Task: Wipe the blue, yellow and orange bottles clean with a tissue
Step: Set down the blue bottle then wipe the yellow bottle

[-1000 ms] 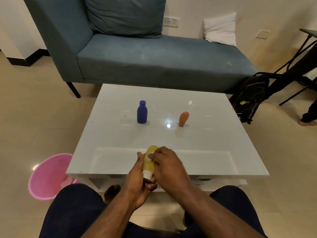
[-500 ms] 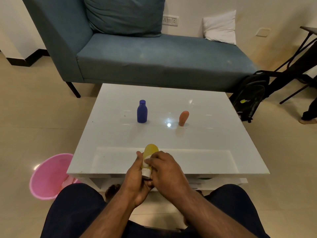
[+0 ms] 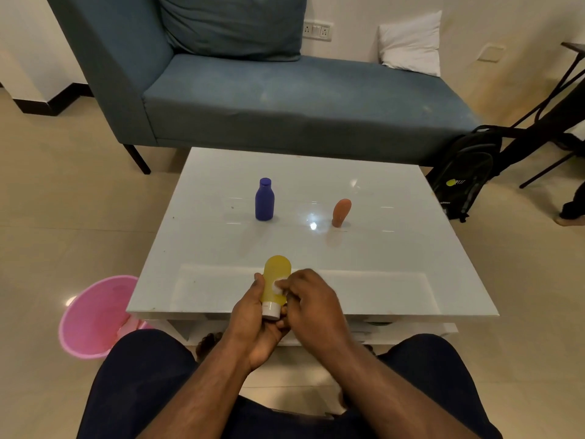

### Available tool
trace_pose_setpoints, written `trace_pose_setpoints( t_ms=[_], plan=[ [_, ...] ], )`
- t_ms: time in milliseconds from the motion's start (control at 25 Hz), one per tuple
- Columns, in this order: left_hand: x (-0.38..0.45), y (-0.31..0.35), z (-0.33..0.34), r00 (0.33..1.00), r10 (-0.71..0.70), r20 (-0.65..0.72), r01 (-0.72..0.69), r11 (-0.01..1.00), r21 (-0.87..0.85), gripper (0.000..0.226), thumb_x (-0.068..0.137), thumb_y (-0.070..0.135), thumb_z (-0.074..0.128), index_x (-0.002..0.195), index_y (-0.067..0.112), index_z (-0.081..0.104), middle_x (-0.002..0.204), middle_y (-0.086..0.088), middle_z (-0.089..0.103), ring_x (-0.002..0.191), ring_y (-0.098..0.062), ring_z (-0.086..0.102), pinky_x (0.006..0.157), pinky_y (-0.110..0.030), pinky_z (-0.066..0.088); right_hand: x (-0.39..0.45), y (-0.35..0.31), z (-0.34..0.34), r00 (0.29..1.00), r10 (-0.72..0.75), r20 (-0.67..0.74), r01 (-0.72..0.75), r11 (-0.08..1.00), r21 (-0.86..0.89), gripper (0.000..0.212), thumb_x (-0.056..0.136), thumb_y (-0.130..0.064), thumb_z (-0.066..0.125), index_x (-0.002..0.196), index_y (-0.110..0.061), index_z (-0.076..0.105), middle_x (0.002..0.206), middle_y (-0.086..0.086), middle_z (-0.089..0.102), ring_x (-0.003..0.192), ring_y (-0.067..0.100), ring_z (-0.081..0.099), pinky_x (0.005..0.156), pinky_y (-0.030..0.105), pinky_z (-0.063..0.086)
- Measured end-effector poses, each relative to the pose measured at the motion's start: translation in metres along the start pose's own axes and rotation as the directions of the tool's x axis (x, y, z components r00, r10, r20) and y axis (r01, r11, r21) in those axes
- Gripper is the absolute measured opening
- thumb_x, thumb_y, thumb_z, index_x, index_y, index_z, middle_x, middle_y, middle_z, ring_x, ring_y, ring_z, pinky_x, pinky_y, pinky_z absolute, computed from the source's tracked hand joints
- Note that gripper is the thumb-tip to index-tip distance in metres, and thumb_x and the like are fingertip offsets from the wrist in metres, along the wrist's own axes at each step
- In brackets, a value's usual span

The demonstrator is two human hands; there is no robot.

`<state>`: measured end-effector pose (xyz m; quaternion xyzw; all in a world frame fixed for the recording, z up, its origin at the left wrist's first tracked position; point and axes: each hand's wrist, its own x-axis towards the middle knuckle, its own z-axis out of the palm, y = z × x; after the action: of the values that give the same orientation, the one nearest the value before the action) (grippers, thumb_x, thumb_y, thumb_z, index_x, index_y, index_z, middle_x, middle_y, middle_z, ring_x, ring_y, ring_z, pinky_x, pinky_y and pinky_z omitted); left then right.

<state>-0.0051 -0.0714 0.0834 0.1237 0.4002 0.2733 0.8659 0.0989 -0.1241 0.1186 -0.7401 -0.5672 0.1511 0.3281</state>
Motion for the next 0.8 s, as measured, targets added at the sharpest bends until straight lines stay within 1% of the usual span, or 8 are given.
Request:
trace_pose_setpoints(
  t_ms=[40, 120, 200, 280, 400, 480, 640, 800],
  plan=[
    [-0.001, 0.0, 0.002, 1.0, -0.002, -0.005, 0.003, 1.0, 0.015, 0.06, 0.099, 0.054, 0.048, 0.131, 0.004, 0.057, 0.089, -0.014, 0.065, 0.067, -0.02, 0.057, 0.053, -0.031, 0.047, 0.011, 0.003, -0.003, 0.998, 0.04, -0.039, -0.04, 0.999, 0.003, 0.025, 0.086, -0.008, 0.054, 0.102, -0.017, 0.07, 0.097, -0.005, 0.059, 0.09, 0.009, 0.057, 0.079, 0.008, 0.042],
    [-0.001, 0.001, 0.003, 1.0, -0.007, -0.014, 0.007, 1.0, 0.022, 0.054, 0.1, 0.051, 0.048, 0.129, 0.006, 0.056, 0.081, -0.012, 0.061, 0.058, -0.017, 0.051, 0.043, -0.026, 0.041, 0.026, 0.004, -0.008, 0.992, 0.067, -0.107, -0.065, 0.998, 0.02, 0.022, 0.087, -0.007, 0.056, 0.098, -0.017, 0.071, 0.096, -0.004, 0.061, 0.088, 0.005, 0.057, 0.077, 0.003, 0.038],
    [-0.001, 0.003, 0.005, 1.0, -0.01, 0.003, 0.01, 1.0, -0.002, 0.052, 0.101, 0.05, 0.048, 0.128, 0.007, 0.056, 0.082, -0.012, 0.061, 0.058, -0.016, 0.051, 0.042, -0.025, 0.041, 0.023, -0.003, -0.01, 0.986, 0.107, -0.124, -0.094, 0.989, 0.111, 0.02, 0.088, -0.006, 0.056, 0.096, -0.016, 0.071, 0.095, -0.004, 0.059, 0.083, 0.0, 0.057, 0.072, 0.005, 0.044],
    [0.0, 0.003, 0.002, 0.999, -0.017, 0.033, 0.018, 0.999, -0.034, 0.055, 0.1, 0.052, 0.046, 0.128, 0.007, 0.057, 0.084, -0.013, 0.065, 0.062, -0.018, 0.053, 0.043, -0.025, 0.042, 0.004, -0.012, -0.007, 0.987, 0.138, -0.08, -0.12, 0.973, 0.198, 0.019, 0.09, -0.007, 0.054, 0.098, -0.016, 0.069, 0.096, -0.005, 0.055, 0.081, -0.004, 0.057, 0.062, 0.006, 0.046],
    [0.003, 0.001, -0.001, 0.999, -0.03, 0.042, 0.031, 0.999, -0.028, 0.054, 0.1, 0.053, 0.045, 0.126, 0.007, 0.058, 0.082, -0.012, 0.067, 0.061, -0.017, 0.054, 0.043, -0.026, 0.043, -0.013, -0.018, -0.007, 0.992, 0.127, -0.019, -0.117, 0.957, 0.267, 0.02, 0.092, -0.005, 0.054, 0.101, -0.014, 0.069, 0.099, -0.002, 0.055, 0.082, -0.008, 0.057, 0.058, 0.003, 0.045],
    [0.002, 0.001, 0.0, 0.999, -0.026, 0.048, 0.027, 1.0, -0.013, 0.054, 0.101, 0.05, 0.047, 0.13, 0.006, 0.056, 0.083, -0.012, 0.064, 0.057, -0.016, 0.05, 0.041, -0.026, 0.042, 0.0, -0.012, -0.01, 0.986, 0.16, -0.049, -0.141, 0.951, 0.274, 0.018, 0.091, -0.006, 0.056, 0.097, -0.015, 0.07, 0.098, -0.003, 0.058, 0.082, -0.008, 0.058, 0.061, 0.004, 0.045],
    [-0.001, 0.003, 0.001, 0.999, -0.006, 0.045, 0.005, 1.0, 0.017, 0.052, 0.099, 0.047, 0.051, 0.134, 0.008, 0.054, 0.083, -0.01, 0.064, 0.054, -0.015, 0.05, 0.039, -0.025, 0.041, 0.024, -0.008, -0.014, 0.968, 0.204, -0.146, -0.162, 0.952, 0.259, 0.02, 0.086, -0.01, 0.059, 0.093, -0.026, 0.07, 0.094, -0.015, 0.063, 0.091, -0.004, 0.057, 0.078, 0.011, 0.046],
    [-0.006, 0.003, 0.001, 0.993, 0.105, 0.058, -0.11, 0.989, 0.096, 0.035, 0.104, 0.04, 0.046, 0.133, 0.029, 0.061, 0.105, -0.015, 0.069, 0.06, -0.018, 0.054, 0.044, -0.026, 0.044, 0.0, -0.013, -0.003, 0.983, 0.155, -0.096, -0.129, 0.964, 0.232, 0.019, 0.089, -0.011, 0.057, 0.094, -0.026, 0.068, 0.095, -0.014, 0.059, 0.09, -0.005, 0.055, 0.073, 0.007, 0.045]
  ],
)
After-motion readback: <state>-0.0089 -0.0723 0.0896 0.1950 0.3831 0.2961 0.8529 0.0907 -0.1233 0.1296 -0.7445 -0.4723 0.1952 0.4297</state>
